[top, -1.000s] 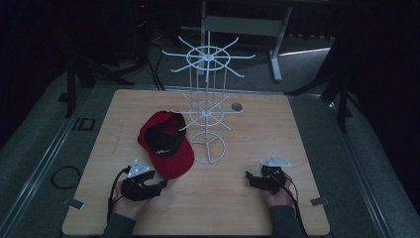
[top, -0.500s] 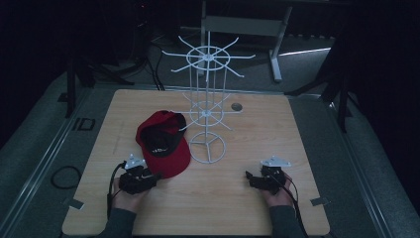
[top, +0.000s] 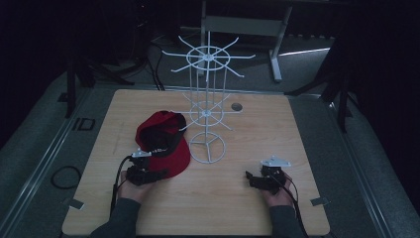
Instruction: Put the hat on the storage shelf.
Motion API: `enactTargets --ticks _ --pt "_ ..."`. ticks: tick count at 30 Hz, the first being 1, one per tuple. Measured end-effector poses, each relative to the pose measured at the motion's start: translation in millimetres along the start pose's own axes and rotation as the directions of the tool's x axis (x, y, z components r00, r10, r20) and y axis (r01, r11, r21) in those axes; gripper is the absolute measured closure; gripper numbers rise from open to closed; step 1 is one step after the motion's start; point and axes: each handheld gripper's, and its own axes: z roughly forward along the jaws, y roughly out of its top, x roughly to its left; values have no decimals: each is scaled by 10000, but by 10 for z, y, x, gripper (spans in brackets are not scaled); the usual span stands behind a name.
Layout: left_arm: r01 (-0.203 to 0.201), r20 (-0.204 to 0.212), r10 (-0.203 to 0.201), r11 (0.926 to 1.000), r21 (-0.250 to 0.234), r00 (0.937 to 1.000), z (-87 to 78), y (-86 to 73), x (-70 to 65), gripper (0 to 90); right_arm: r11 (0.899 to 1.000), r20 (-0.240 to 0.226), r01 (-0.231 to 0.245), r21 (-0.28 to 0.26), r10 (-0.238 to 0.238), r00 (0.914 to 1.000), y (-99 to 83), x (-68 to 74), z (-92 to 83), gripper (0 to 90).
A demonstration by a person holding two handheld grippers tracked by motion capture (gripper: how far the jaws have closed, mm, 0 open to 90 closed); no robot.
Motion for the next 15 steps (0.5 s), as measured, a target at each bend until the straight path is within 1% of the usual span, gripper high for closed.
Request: enactTargets --ticks 1,2,3,4,5,6,7,8,11,12,13,14,15 --pt "0 0 0 10000 0 10000 0 0 0 547 10000 0 0 0 0 10000 0 0 0 225" --pt "181 129 -181 9998 2 9998 27 16 5 567 10000 1 -3 1 3 10000 0 0 0 225" --pt "181 129 -181 9998 2 9998 27 16 5 578 10000 1 -3 1 3 10000 0 0 0 225" --pt "314 354 -317 9995 73 9989 63 21 11 592 10000 1 -8 3 8 10000 0 1 0 225" --pt "314 354 -317 9995 73 9989 63 21 11 598 10000 1 -8 3 8 10000 0 1 0 225" --pt "515 585 -510 9987 -58 9970 66 24 7 619 10000 0 -9 5 9 10000 0 1 0 225" --pt "515 585 -510 9987 -58 9970 66 24 7 649 10000 0 -9 5 9 10000 0 1 0 225" --pt "586 899 -562 9980 -236 9944 45 34 -11 682 10000 -3 -12 10 12 10000 0 1 -1 225" --pt "589 835 -569 9980 -209 9949 36 43 -40 710 10000 -2 -16 9 16 10000 0 1 -1 225" --pt "687 894 -658 9972 -300 9938 25 46 -45 727 10000 0 -14 8 14 10000 0 1 -1 225" --pt "687 894 -658 9972 -300 9938 25 46 -45 747 10000 0 -14 8 14 10000 0 1 -1 225" --pt "856 992 -800 9949 -534 9918 5 53 -44 772 10000 0 -11 7 11 10000 0 1 -1 225" --pt "856 992 -800 9949 -534 9918 5 53 -44 789 10000 0 -11 7 11 10000 0 1 -1 225"
